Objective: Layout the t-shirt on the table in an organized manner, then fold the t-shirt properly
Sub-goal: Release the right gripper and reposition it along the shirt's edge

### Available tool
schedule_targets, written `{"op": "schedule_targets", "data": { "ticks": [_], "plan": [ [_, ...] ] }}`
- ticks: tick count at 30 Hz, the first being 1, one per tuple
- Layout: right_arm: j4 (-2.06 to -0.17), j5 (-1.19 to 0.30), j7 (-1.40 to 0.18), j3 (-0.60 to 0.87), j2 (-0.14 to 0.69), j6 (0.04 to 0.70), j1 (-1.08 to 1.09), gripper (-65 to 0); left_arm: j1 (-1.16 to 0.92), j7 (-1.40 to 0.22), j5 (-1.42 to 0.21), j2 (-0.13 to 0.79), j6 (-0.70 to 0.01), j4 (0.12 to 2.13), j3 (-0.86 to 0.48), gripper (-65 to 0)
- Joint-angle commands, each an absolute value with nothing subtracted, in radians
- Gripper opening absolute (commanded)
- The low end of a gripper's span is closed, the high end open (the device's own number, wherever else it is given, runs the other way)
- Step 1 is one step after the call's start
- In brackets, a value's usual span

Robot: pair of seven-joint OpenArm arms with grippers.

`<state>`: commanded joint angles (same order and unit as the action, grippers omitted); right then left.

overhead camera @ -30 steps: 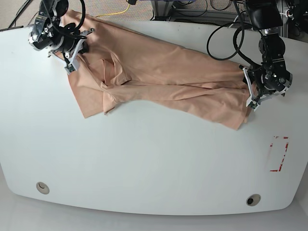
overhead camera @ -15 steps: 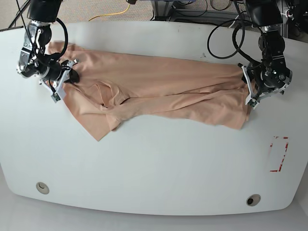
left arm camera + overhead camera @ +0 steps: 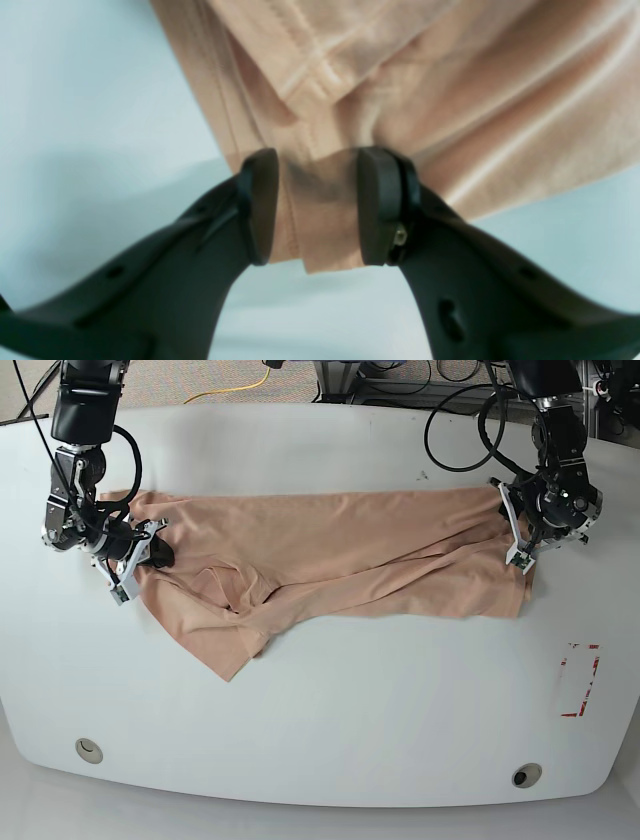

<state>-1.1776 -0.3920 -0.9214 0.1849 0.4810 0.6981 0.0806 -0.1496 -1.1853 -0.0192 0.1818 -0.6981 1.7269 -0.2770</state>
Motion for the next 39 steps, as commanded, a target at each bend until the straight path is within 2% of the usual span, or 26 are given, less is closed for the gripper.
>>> {"op": "schedule_targets", "data": {
  "ticks": [4,9,11,14,15,17,20,24,31,39],
  "plan": [
    [-1.194,-0.403,-0.932,0.183,0.487,0.698,0.088,-62.9,-0.151,-1.185,-0.018,0.166,-0.698,1.764,-0.275,-40.4],
    [-1.371,-0.404,-1.026,0.197,0.483,0.698,0.088,-61.0,-0.145,-1.188,-0.018,0.173,-0.698,1.81,-0.277,-40.4],
    [-1.455,-0.404,-1.075,0.229,0.475,0.698,0.088,-54.7,-0.127,-1.207,-0.018,0.189,-0.698,1.836,-0.277,-40.4],
    [-1.56,-0.392,-1.132,0.269,0.42,0.698,0.117,-41.4,-0.079,-1.287,-0.022,0.202,-0.698,1.848,-0.275,-40.0],
    [-1.57,-0.392,-1.139,0.272,0.415,0.698,0.125,-39.5,-0.068,-1.297,-0.022,0.202,-0.698,1.85,-0.275,-39.9],
    [-1.578,-0.384,-1.17,0.278,0.392,0.698,0.171,-30.3,-0.019,-1.348,-0.024,0.213,-0.698,1.854,-0.275,-35.6],
    [-1.569,-0.358,-1.168,0.278,0.374,0.698,0.22,-26.0,0.007,-1.353,-0.024,0.216,-0.698,1.863,-0.275,-31.9],
    [-1.452,-0.28,-1.127,0.252,0.318,0.698,0.331,-25.0,0.047,-1.353,-0.024,0.232,-0.698,1.87,-0.271,-30.8],
    [-1.164,-0.176,-0.926,0.153,0.297,0.698,0.481,-25.0,0.117,-1.353,-0.022,0.232,-0.698,1.868,-0.271,-31.0],
    [-0.785,-0.139,-0.704,0.142,0.298,0.698,0.647,-24.9,0.13,-1.353,-0.021,0.234,-0.698,1.867,-0.271,-31.1]
  ]
}}
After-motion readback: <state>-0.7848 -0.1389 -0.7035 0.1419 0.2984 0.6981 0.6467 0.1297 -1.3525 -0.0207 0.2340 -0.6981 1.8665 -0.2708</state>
